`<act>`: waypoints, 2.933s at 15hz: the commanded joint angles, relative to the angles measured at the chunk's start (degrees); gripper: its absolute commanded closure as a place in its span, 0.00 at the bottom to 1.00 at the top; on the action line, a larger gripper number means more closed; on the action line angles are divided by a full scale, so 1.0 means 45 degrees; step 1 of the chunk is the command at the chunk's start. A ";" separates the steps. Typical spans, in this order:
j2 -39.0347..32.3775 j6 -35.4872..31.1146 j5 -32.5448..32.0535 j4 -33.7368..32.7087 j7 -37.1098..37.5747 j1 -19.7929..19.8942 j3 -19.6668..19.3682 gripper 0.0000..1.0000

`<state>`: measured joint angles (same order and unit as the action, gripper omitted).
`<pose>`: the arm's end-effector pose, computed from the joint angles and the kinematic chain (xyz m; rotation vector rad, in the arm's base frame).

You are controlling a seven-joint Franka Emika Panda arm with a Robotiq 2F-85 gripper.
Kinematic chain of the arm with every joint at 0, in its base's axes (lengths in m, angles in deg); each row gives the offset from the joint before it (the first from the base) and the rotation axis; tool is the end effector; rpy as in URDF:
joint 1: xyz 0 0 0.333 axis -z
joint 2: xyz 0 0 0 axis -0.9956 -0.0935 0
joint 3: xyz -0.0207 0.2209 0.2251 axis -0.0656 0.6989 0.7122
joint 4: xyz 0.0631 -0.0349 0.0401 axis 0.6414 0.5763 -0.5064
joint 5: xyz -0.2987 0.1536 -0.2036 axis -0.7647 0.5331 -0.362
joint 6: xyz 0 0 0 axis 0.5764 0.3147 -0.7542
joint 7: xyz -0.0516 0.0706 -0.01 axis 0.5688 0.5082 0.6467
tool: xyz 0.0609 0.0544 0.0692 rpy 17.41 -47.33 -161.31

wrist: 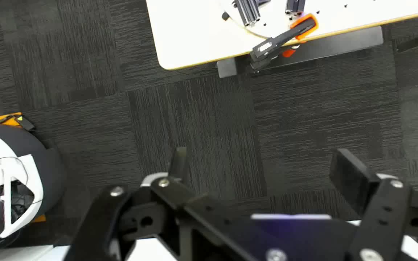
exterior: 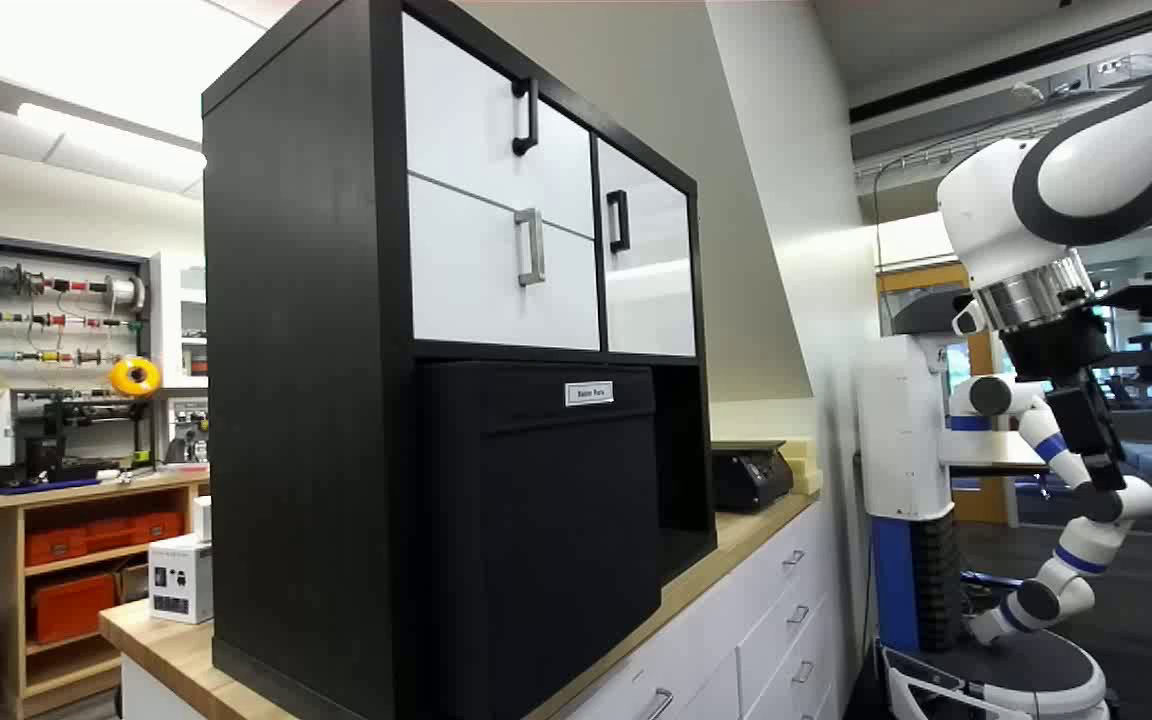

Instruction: Open the middle drawer of the file cabinet

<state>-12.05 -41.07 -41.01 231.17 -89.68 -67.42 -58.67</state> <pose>0.2908 -0.1927 0.4109 2.9622 -0.3318 -0.3529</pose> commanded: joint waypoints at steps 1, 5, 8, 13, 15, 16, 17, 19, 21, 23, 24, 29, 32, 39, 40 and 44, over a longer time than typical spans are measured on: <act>0.0015 0.0056 -0.0035 -0.0026 0.0041 -0.0103 -0.0083 0.00; 0.0015 0.0057 -0.0035 -0.0026 0.0041 -0.0103 -0.0083 0.00; 0.0027 0.0026 -0.0039 -0.0011 0.0005 -0.0120 -0.0085 0.00; 0.0161 -0.0302 0.0264 0.0003 -0.0262 -0.0530 -0.0065 0.00; 0.0270 -0.0519 0.0527 -0.0011 -0.0336 -0.0815 -0.0015 0.00; 0.0325 -0.0680 0.0737 -0.0024 -0.0393 -0.0967 -0.0022 0.00; 0.0389 -0.0871 0.0981 -0.0046 -0.0468 -0.1137 -0.0019 0.00; 0.0487 -0.1142 0.1441 -0.0115 -0.0571 -0.1432 0.0053 0.00; 0.0522 -0.1328 0.1848 -0.0254 -0.0678 -0.1681 0.0146 0.00; 0.0516 -0.1425 0.2189 -0.0465 -0.0711 -0.1907 0.0287 0.00; 0.0511 -0.1499 0.2323 -0.0574 -0.0733 -0.2004 0.0355 0.00; 0.0667 -0.2358 0.2835 -0.1147 -0.0725 -0.2490 0.0779 0.00; 0.0777 -0.3269 0.3088 -0.1399 -0.0608 -0.2763 0.1050 0.00; 0.0845 -0.6365 0.4119 -0.1519 0.0081 -0.3359 0.1784 0.00; 0.0811 -0.6837 0.4225 -0.1496 0.0216 -0.3403 0.1884 0.00; 0.0666 -0.8548 0.4601 -0.1400 0.1047 -0.3436 0.2257 0.00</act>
<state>-9.29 -74.47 -21.78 223.96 -88.24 -82.43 -49.25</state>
